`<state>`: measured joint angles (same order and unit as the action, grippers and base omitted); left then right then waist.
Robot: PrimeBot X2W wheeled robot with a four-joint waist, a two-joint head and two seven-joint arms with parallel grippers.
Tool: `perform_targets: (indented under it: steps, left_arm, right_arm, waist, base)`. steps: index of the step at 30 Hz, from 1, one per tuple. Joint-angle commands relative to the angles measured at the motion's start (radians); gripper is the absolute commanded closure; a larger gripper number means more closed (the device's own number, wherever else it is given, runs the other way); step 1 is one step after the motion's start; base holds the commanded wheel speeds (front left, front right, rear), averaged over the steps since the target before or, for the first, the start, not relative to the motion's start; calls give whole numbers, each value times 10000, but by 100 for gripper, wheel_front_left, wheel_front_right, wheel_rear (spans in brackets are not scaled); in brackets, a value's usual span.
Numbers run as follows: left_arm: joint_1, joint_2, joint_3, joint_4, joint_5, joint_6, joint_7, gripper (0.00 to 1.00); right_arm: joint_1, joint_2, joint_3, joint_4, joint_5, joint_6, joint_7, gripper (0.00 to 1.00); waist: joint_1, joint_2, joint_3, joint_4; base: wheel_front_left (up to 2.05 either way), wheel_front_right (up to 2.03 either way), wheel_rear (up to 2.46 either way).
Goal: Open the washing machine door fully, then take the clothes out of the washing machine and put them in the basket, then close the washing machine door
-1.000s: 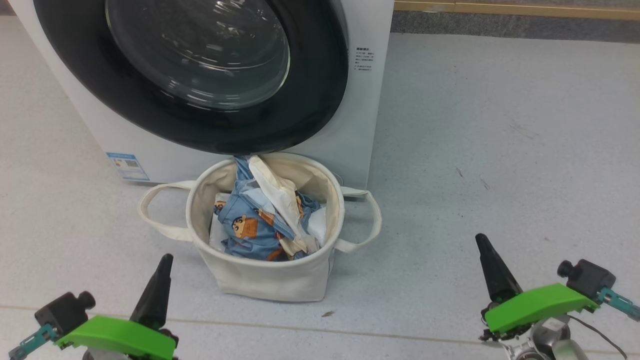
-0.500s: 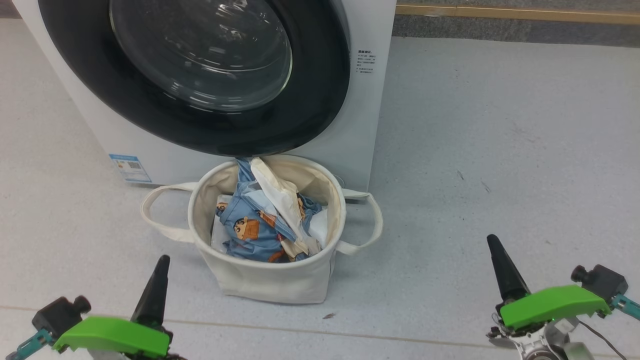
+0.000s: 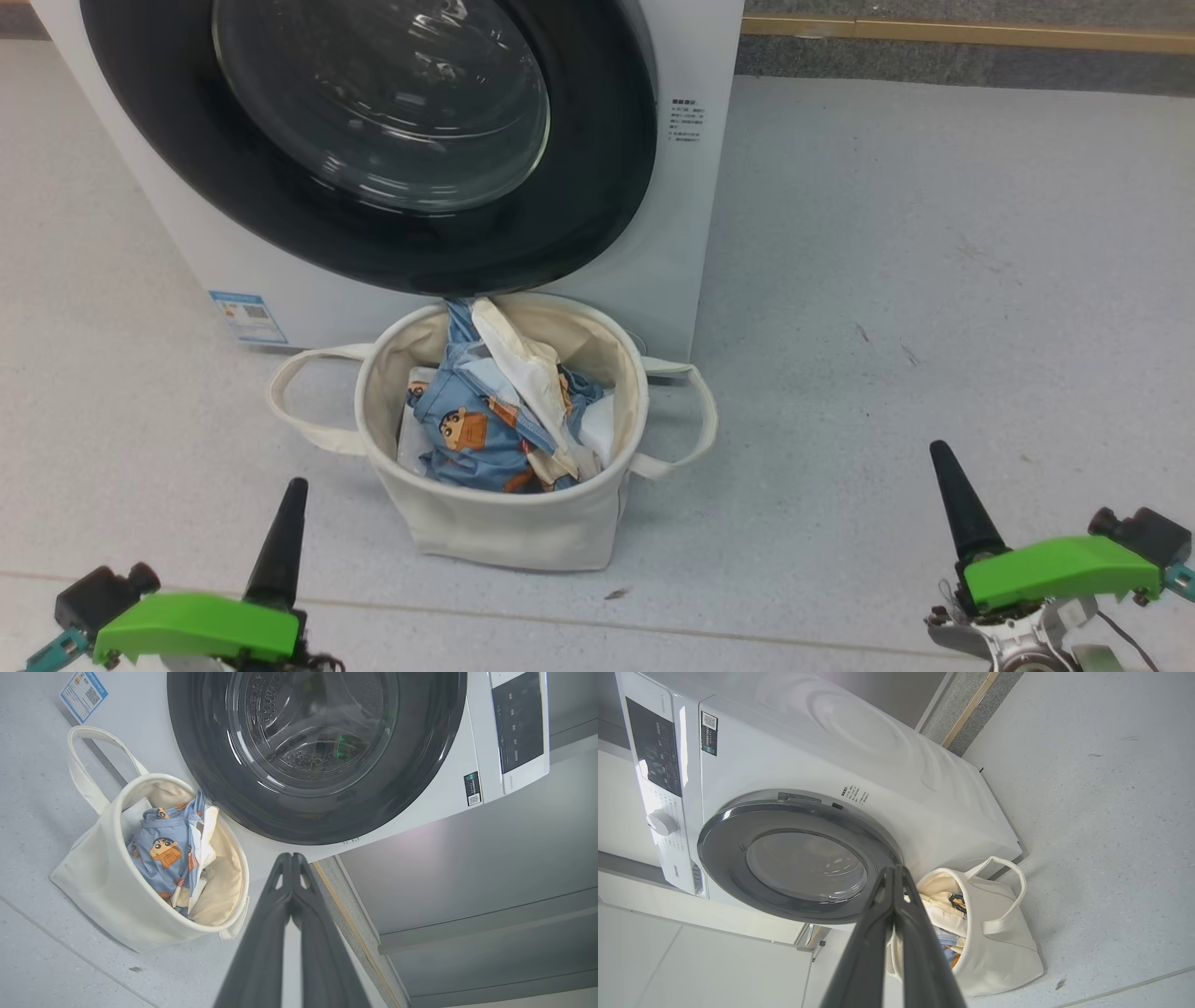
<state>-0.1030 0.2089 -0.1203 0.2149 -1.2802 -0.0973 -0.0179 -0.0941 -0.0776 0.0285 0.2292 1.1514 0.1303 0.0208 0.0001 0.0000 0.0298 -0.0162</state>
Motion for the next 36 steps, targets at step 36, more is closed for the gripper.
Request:
perform_targets:
  steps: [36]
  left_arm:
    - [-87,-1074,1712,157,-2539,-264,899,100]
  right_arm:
    - [-139,28,-819,25,3596,4,514,100]
  waist:
    - [0,0,-197,120]
  base:
    - [0,0,0]
